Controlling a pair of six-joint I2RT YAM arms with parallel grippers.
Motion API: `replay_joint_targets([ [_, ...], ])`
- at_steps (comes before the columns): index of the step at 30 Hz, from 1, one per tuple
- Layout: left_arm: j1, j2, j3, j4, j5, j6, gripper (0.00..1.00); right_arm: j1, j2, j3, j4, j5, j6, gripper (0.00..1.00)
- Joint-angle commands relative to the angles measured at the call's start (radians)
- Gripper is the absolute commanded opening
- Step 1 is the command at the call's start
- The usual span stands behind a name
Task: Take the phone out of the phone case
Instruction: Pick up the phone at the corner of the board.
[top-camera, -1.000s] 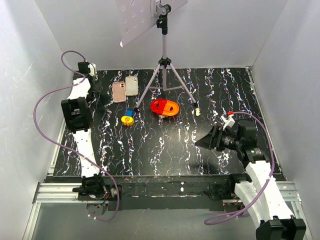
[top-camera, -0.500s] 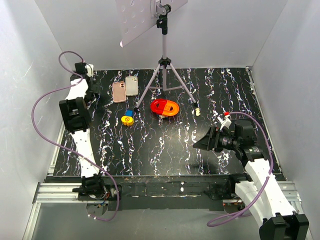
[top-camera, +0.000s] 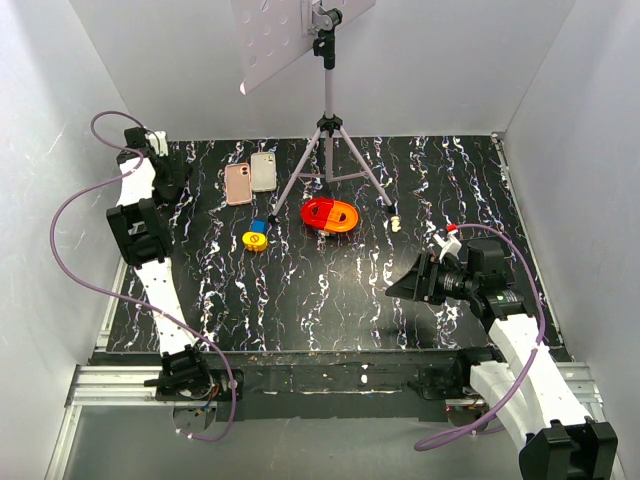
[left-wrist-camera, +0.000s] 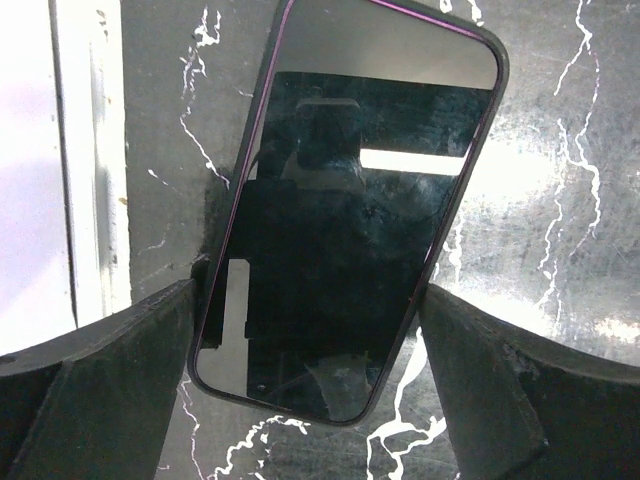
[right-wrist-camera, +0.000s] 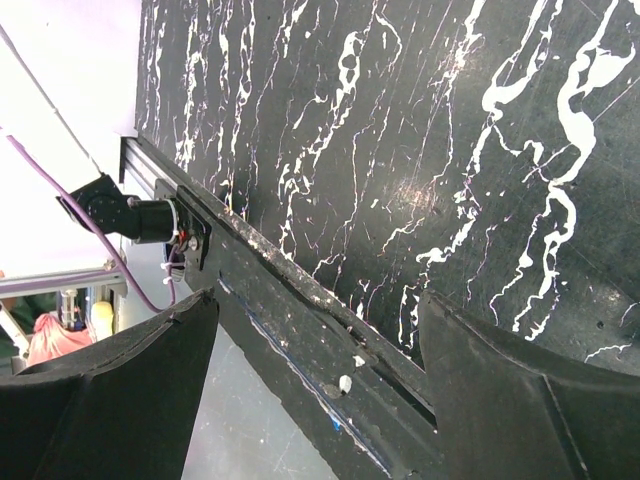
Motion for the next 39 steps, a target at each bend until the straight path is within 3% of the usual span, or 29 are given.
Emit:
replay_joint_targets([
  [1,-0.001,0.033,0.017,-0.128,0.078,-0.048,0.86,0.004,-0.005,0.026,-0.027,0.005,-0.006,0.86],
  [8,-0.004,-0.016,-0.030,-0.177,0.078,-0.159,0.65,0.004,-0.016,0.031,-0.025,0.021,-0.001,0.86],
  [10,-0.004,-0.088,-0.177,-0.145,0.040,-0.208,0.54,0.004,-0.025,0.028,-0.022,0.031,0.003,0.86],
  [14,-0.027,-0.275,-0.490,-0.056,0.029,-0.297,0.47,0.004,-0.045,0.006,0.019,0.039,0.037,0.86],
  [17,-0.053,-0.338,-0.590,-0.045,0.032,-0.308,0.54,0.003,-0.054,0.008,0.027,0.039,0.045,0.86],
  [19,-0.064,-0.346,-0.584,-0.056,0.013,-0.323,0.84,0.003,-0.055,0.006,0.033,0.039,0.048,0.86],
  [21,-0.072,-0.320,-0.537,-0.091,-0.016,-0.325,0.98,0.003,-0.054,0.003,0.035,0.041,0.051,0.86],
  [27,-0.076,-0.202,-0.356,-0.180,-0.082,-0.296,0.98,0.003,-0.063,0.006,0.010,0.062,0.045,0.86],
  [35,-0.104,-0.131,-0.290,-0.192,-0.192,-0.269,0.98,0.003,-0.068,0.031,-0.023,0.076,0.046,0.86],
  [37,-0.106,-0.113,-0.279,-0.195,-0.214,-0.277,0.96,0.003,-0.080,0.049,-0.056,0.091,0.036,0.86],
  [39,-0.106,-0.104,-0.273,-0.198,-0.227,-0.277,0.85,0.003,-0.101,0.061,-0.077,0.114,0.037,0.86],
])
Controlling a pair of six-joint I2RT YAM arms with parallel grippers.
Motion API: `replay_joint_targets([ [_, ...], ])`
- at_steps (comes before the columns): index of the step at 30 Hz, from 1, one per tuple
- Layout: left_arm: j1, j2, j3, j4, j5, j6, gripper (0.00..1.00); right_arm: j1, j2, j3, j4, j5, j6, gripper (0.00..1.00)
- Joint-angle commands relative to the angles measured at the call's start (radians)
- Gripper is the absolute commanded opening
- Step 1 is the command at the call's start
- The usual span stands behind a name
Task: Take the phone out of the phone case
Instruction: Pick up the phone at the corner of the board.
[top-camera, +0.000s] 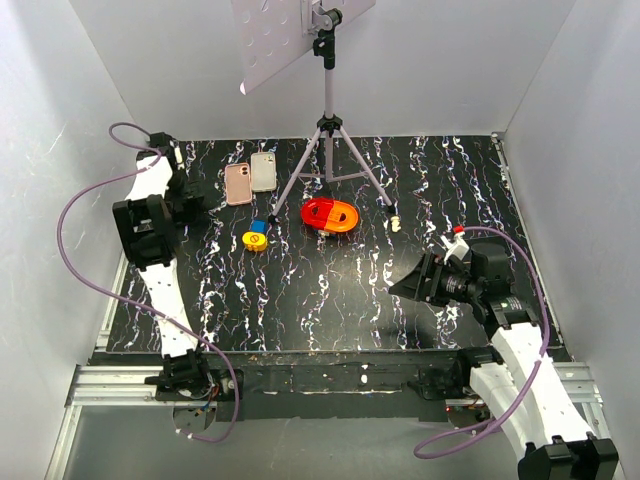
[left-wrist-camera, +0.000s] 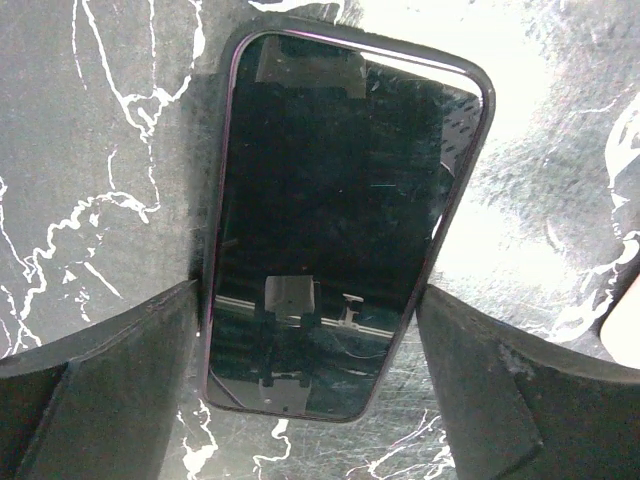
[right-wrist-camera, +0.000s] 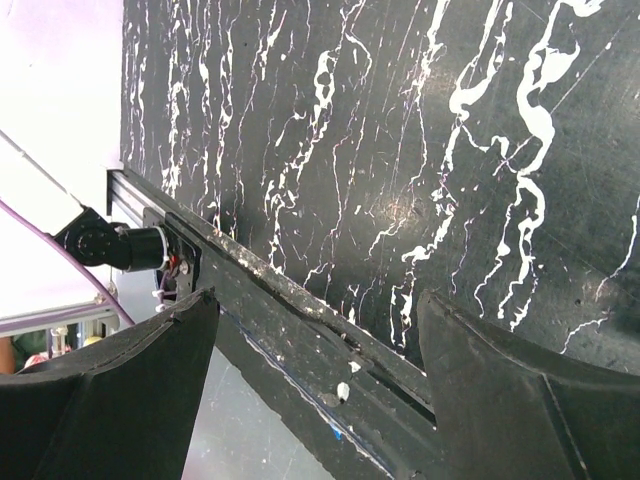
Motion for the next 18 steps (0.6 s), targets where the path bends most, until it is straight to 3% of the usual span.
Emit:
replay_joint_targets([
  [1,-0.008,0.075,0.000,-0.029,-0.070,0.003,0.74,0.003,-0.045,0.062,-0.052,0.038,-0.009,0.86],
  [3,-0.008,0.059,-0.006,-0.025,-0.037,-0.033,0.46,0.003,-0.063,0.073,-0.081,0.059,-0.004,0.86],
  [6,-0.011,-0.015,-0.063,-0.012,0.014,-0.103,0.23,0.003,-0.070,0.092,-0.126,0.072,0.005,0.84],
  [8,-0.013,-0.102,-0.131,0.018,0.017,-0.157,0.00,0.003,-0.079,0.106,-0.149,0.084,0.024,0.83],
  [18,-0.045,-0.677,-0.616,0.169,0.045,-0.370,0.00,0.004,-0.117,0.114,-0.207,0.118,0.060,0.77],
])
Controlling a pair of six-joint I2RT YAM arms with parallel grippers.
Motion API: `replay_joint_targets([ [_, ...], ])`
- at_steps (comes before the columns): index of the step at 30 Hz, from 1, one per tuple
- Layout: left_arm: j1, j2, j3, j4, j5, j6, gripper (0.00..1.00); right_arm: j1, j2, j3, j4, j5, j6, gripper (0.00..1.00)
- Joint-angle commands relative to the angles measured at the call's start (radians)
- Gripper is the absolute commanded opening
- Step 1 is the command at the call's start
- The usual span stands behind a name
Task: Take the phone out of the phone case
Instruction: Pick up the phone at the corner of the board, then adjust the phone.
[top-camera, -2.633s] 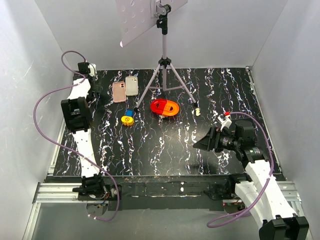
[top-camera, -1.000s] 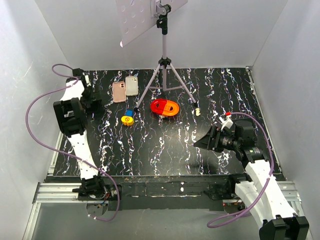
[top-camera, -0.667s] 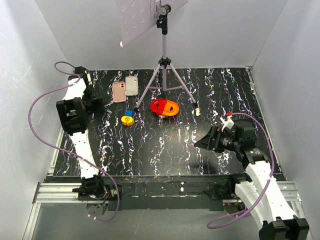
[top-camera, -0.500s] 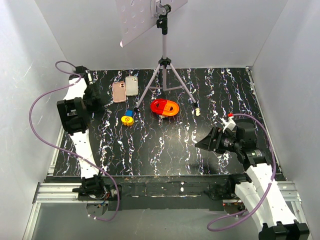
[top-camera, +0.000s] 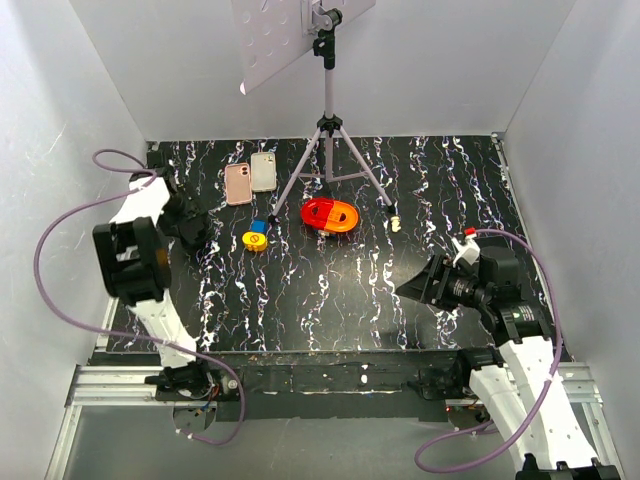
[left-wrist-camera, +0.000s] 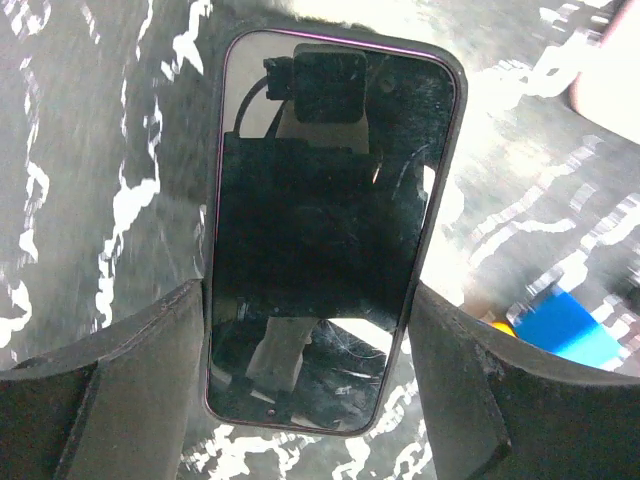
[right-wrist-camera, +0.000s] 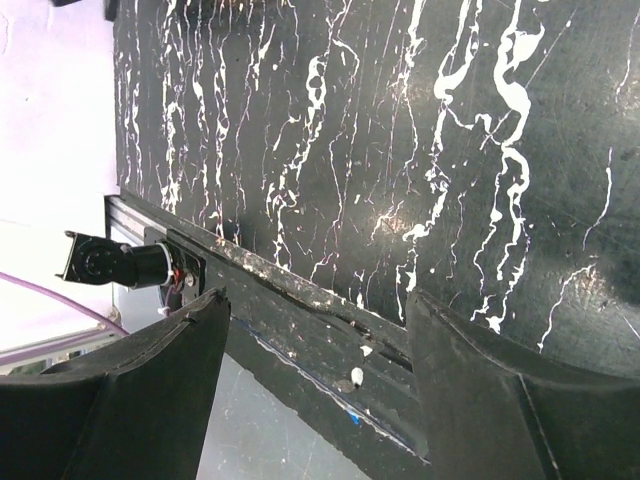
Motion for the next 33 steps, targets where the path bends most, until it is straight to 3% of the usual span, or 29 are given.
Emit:
replay_joint_targets([
  [1,-0.039,-0.296,-0.112,0.077,0.012,-0.120,0.00,0.004,-0.035,0.017,-0.016,0.033,0.031,0.76],
  [5,-0.079,-0.474,-0.262,0.088,-0.010,-0.143,0.00,0.004,-0.033,0.003,0.005,0.034,0.053,0.75],
  [10,-0.132,-0.676,-0.399,0.124,0.087,-0.106,0.00,0.004,-0.027,0.004,0.034,0.007,0.087,0.75],
  [14,-0.276,-0.845,-0.509,0.181,0.168,-0.052,0.00,0.004,0.014,0.032,0.062,-0.018,0.081,0.78],
  [18,-0.465,-0.960,-0.595,0.293,0.207,-0.006,0.00,0.004,0.169,0.102,0.036,-0.116,0.003,0.83],
  [22,-0.658,-0.971,-0.612,0.337,0.245,0.090,0.00,0.004,0.376,0.196,-0.004,-0.231,-0.076,0.84],
  [26,-0.803,-0.930,-0.608,0.341,0.253,0.228,0.00,0.009,0.496,0.198,0.172,-0.344,0.020,0.81],
  [33,-0.901,-0.885,-0.606,0.344,0.236,0.281,0.00,0.121,0.560,0.236,0.414,-0.371,0.205,0.83],
])
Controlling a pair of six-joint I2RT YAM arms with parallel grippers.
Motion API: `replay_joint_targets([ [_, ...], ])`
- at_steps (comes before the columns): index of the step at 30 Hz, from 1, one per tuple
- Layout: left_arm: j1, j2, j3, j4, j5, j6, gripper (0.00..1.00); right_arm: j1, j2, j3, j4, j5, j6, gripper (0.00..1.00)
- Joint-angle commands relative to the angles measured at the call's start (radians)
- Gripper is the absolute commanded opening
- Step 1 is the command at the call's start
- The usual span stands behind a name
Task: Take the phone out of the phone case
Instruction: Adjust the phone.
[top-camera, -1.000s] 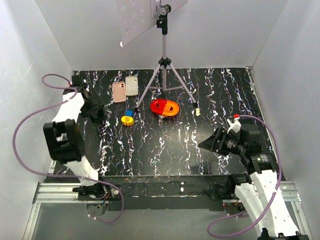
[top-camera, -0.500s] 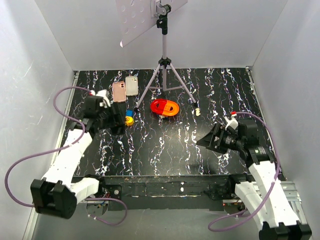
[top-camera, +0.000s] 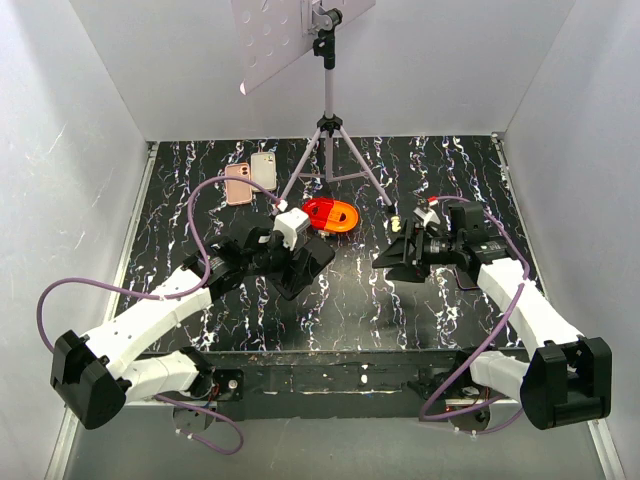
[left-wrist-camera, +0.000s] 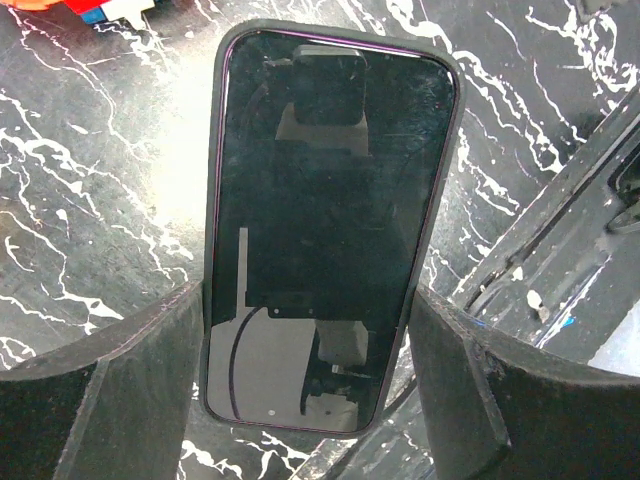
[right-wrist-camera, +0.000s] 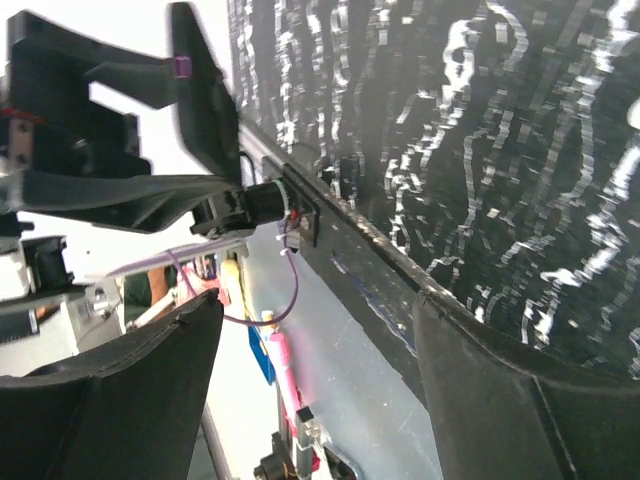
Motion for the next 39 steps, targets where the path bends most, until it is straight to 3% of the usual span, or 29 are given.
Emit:
replay_joint_targets([
  [1,-0.027,-0.010,0.001,0.067,0.017,0.062,0.00,0.097,0.027,0.067,0.238,-0.057,0.139,0.83],
  [9,-0.128,0.004,-0.019,0.070,0.017,0.059,0.00,0.269,0.230,0.172,0.349,0.014,0.243,0.80],
  [16,-0.154,-0.023,-0.031,0.076,0.001,0.059,0.00,0.372,0.380,0.192,0.433,0.025,0.291,0.65],
  [19,-0.166,-0.028,-0.036,0.075,-0.018,0.060,0.00,0.409,0.423,0.167,0.565,-0.007,0.376,0.43],
  [22,-0.168,-0.024,-0.030,0.073,-0.059,0.056,0.00,0.429,0.416,0.098,0.705,-0.006,0.468,0.10],
  [23,-0.168,-0.024,-0.028,0.073,-0.084,0.046,0.03,0.429,0.404,0.072,0.763,0.000,0.502,0.02],
  [26,-0.168,-0.043,-0.028,0.089,-0.134,0.013,0.58,0.424,0.351,-0.001,0.922,0.023,0.585,0.01],
  [29,-0.168,-0.100,-0.042,0.107,-0.176,-0.067,0.98,0.411,0.298,-0.050,1.002,0.045,0.643,0.01],
  [33,-0.166,-0.180,-0.031,0.086,-0.303,-0.264,0.98,0.351,0.210,-0.106,1.026,0.075,0.665,0.01],
  [36,-0.166,-0.212,0.011,-0.049,-0.468,-0.519,0.98,0.285,0.137,-0.153,1.047,0.107,0.680,0.01],
  [39,-0.166,-0.235,0.053,-0.134,-0.501,-0.702,0.98,0.240,0.069,-0.198,1.119,0.163,0.731,0.01],
])
